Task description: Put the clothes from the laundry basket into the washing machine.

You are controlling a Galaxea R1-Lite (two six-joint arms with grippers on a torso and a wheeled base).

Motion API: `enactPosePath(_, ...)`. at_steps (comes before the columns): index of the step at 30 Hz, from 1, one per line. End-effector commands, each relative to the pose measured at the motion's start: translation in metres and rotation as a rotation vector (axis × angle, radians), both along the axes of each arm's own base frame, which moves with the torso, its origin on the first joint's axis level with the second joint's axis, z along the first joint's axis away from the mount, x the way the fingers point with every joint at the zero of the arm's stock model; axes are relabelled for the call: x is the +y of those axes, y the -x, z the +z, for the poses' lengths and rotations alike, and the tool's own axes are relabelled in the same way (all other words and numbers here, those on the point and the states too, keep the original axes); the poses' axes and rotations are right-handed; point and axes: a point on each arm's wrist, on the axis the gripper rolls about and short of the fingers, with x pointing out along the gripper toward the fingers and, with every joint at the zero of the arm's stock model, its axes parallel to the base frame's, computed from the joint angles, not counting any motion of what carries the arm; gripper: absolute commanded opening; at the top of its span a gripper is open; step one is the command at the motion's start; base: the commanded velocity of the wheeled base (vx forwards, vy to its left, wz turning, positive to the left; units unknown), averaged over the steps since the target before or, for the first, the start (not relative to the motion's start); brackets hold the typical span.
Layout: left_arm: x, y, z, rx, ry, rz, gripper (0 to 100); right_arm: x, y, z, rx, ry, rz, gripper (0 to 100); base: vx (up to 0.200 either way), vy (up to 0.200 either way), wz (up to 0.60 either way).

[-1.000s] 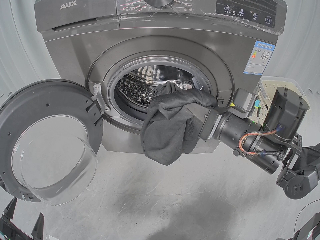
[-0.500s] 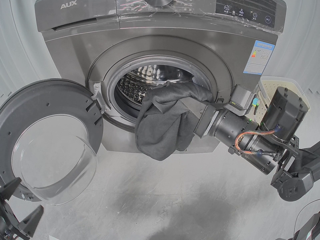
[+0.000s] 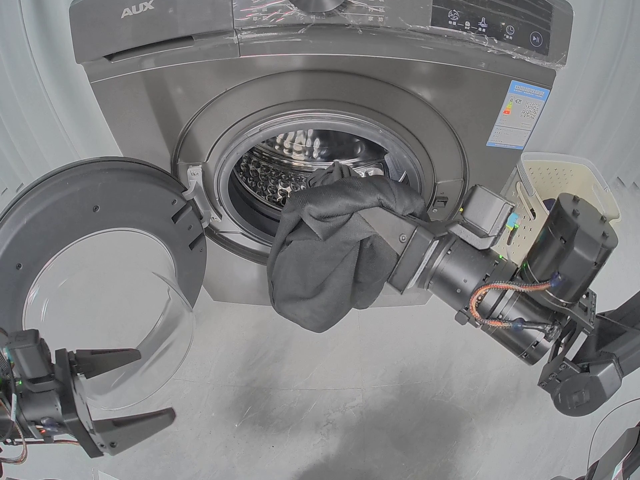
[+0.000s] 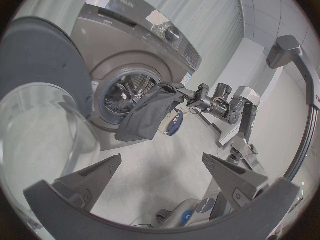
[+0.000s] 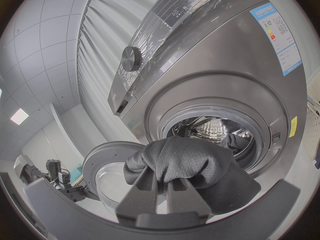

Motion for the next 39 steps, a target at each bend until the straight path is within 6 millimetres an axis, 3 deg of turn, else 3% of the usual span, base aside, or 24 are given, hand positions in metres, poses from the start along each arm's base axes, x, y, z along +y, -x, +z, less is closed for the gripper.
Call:
enactPosePath(1, -0.025, -0.036, -0.016, 0.135, -0.024, -0.103, 100, -0.008, 0.014, 0.003, -0.005, -0.005, 0.016, 0, 0.000, 0.000, 0.00)
enactPosePath(14, -0.054, -0.068, -0.025, 0.170, -0.023, -0.181, 100, -0.014, 0.028, 0.018, -0.036, -0.039, 0.050, 0, 0.000, 0.000, 0.00)
enactPosePath(39, -0.091, -0.137, -0.033, 0.228, -0.003, -0.176, 100, -0.009, 0.035, 0.018, -0.036, -0.040, 0.081, 0, 0.000, 0.000, 0.00)
